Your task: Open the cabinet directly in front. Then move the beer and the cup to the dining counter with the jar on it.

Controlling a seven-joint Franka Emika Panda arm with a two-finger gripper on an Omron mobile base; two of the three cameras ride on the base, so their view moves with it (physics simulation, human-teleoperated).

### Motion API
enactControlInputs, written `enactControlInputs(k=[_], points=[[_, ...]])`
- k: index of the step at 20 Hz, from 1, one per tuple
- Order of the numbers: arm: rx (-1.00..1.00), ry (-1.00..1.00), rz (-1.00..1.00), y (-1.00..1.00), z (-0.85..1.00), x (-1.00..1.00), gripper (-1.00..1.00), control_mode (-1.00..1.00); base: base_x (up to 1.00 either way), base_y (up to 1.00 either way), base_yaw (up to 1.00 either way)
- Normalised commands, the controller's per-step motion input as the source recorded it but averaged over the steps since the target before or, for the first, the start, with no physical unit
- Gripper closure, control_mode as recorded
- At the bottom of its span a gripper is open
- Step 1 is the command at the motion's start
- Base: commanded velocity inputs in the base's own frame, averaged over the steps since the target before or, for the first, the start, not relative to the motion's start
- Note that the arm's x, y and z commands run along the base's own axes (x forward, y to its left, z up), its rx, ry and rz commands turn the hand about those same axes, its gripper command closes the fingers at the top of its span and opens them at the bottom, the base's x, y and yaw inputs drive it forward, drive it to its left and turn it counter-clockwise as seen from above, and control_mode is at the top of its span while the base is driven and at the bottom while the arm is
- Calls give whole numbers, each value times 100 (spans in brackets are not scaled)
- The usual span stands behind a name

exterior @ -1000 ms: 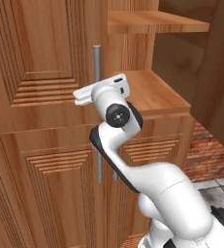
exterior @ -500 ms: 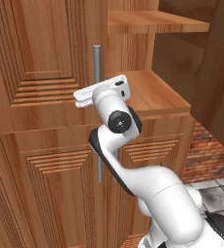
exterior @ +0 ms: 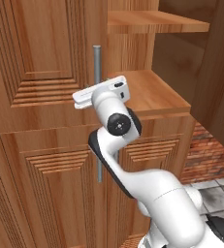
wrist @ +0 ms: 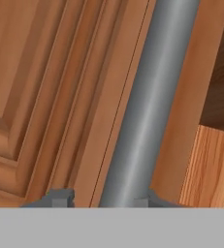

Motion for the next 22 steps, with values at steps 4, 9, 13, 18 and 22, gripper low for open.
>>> enactControlInputs(k=[4,9,13,18,22], points=[[0,0,0,0,0,-3,100,-100,0,0,0],[5,0,-2,11,0,-55,100,-100,0,0,0],[12,0,-8,31,0,-95,100,-100,0,0,0],[14,0,-11,44,0,-100,100,-100,0,0,0],[12,0,-16,59,0,-100,100,-100,0,0,0]])
